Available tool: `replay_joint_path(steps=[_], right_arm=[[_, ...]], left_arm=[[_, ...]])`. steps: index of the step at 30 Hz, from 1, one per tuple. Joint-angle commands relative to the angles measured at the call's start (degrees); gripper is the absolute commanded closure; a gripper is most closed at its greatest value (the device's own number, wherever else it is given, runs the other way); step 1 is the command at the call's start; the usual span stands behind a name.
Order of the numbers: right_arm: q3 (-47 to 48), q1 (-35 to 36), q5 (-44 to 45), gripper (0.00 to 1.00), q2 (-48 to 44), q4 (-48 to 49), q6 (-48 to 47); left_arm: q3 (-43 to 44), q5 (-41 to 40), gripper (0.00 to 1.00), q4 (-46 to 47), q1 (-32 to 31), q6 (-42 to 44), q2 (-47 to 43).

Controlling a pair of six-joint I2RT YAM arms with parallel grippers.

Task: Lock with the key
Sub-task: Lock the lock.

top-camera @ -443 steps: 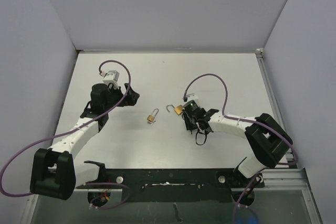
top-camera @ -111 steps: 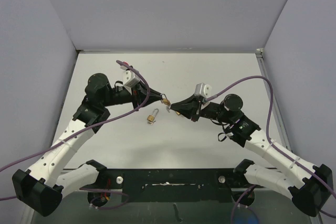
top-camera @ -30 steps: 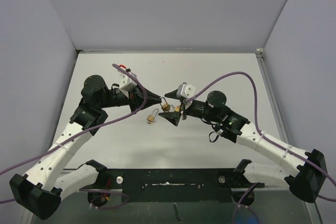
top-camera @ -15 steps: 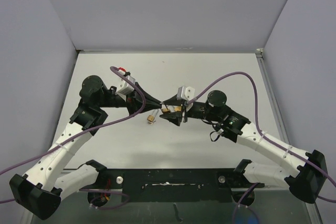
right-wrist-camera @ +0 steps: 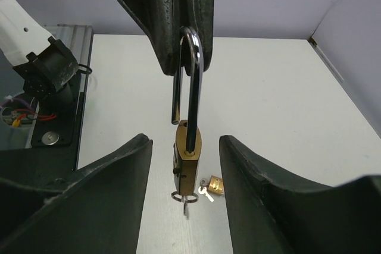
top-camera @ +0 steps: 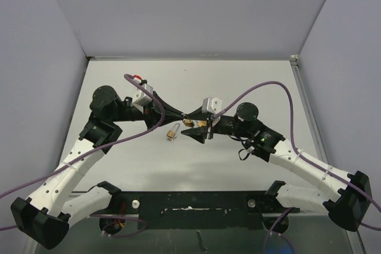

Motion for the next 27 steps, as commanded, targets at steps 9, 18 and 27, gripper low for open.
replay_joint_path(steps=[9, 18, 27], right_arm=[[2.31, -0.30, 0.26, 0.67, -0.22, 4.60, 1.72], [2.10, -0.32, 1.74, 0.89, 0.48, 3.70, 1.99], [1.03, -0.33, 1.06, 1.00, -1.15, 5.67, 2.65]], left_arm=[[1.70, -5.06, 1.00, -0.12, -0.18, 1.50, -0.92], [1.30, -5.88, 1.00, -0.20, -0.20, 2.07, -1.80], [0.73, -6.05, 1.00, -0.22, -0.17, 2.72, -1.84]])
